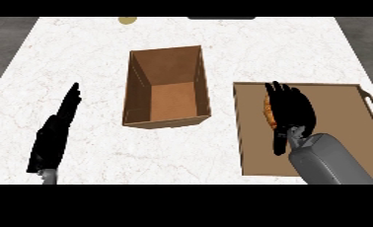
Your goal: Pick the croissant from the tray and place it in the cardboard box
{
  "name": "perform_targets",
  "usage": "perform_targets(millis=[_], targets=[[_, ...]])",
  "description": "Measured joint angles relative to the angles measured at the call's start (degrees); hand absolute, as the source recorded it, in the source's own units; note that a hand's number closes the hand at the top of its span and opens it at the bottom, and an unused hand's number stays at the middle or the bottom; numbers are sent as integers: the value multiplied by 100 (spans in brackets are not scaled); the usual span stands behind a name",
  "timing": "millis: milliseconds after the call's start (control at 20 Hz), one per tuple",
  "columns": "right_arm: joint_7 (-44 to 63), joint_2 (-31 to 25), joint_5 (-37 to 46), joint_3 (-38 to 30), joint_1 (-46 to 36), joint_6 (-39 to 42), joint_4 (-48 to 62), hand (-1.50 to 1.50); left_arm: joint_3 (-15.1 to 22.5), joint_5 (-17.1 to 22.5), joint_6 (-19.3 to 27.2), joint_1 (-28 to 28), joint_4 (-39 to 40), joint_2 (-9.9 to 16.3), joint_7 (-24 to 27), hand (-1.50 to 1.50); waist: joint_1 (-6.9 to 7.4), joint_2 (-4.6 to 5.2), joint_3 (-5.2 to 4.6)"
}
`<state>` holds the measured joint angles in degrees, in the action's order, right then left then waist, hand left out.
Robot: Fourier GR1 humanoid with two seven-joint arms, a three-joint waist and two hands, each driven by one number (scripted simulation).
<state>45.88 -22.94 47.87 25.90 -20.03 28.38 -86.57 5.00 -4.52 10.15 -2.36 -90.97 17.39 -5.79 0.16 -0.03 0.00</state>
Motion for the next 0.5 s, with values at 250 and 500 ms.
perform_targets(millis=[250,500], targets=[[-398,185,428,-206,17,-188,394,-150,-209,-40,-191,-16,75,-59,82,0,6,2,-1],[-771,395,776,-414,15,-387,838,-150,-309,-182,-262,175,220,-214,53,0,1,4,0]])
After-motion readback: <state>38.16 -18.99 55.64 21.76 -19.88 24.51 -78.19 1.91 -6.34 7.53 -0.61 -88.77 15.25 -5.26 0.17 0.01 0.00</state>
